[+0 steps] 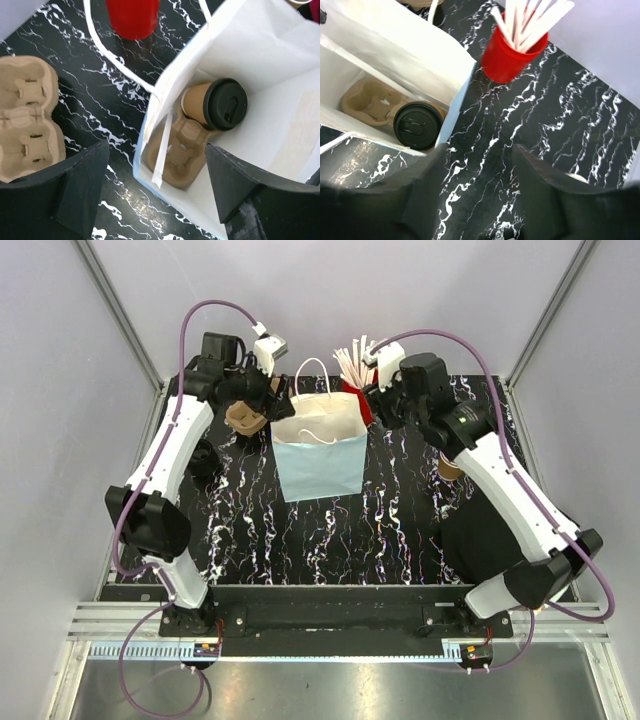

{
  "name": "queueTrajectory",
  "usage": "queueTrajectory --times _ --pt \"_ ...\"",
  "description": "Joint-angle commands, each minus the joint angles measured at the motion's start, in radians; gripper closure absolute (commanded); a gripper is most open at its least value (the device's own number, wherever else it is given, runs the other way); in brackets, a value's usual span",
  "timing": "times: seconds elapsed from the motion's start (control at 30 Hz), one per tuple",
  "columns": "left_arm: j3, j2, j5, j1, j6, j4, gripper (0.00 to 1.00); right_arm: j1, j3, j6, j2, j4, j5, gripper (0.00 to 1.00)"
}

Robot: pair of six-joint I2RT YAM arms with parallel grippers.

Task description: Pack the takeout coffee

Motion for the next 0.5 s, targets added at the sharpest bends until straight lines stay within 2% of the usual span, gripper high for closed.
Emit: queueTrajectory --times 0.0,0.07,0.13,0.47 --pt "0.094 -0.023 -0.015 -0.003 -0.021 0.032 0.14 0.007 -0.017 -0.046 -0.093 0.015 0.082 0.24" --pt "0.092 -0.064 -0.041 0.0 -0.017 0.032 0.02 0.006 -0.036 -0.062 -0.134 0.013 0.084 0.06" --pt "0.081 -0.115 -0.055 0.008 -0.012 0.032 0.01 -0.003 -0.052 -0.088 -0.18 0.009 0.075 0.0" --pt "-0.029 -0.386 -0.117 0.118 -0.056 0.031 0.01 -0.054 -0.083 -0.164 -0.343 -0.011 0.03 0.0"
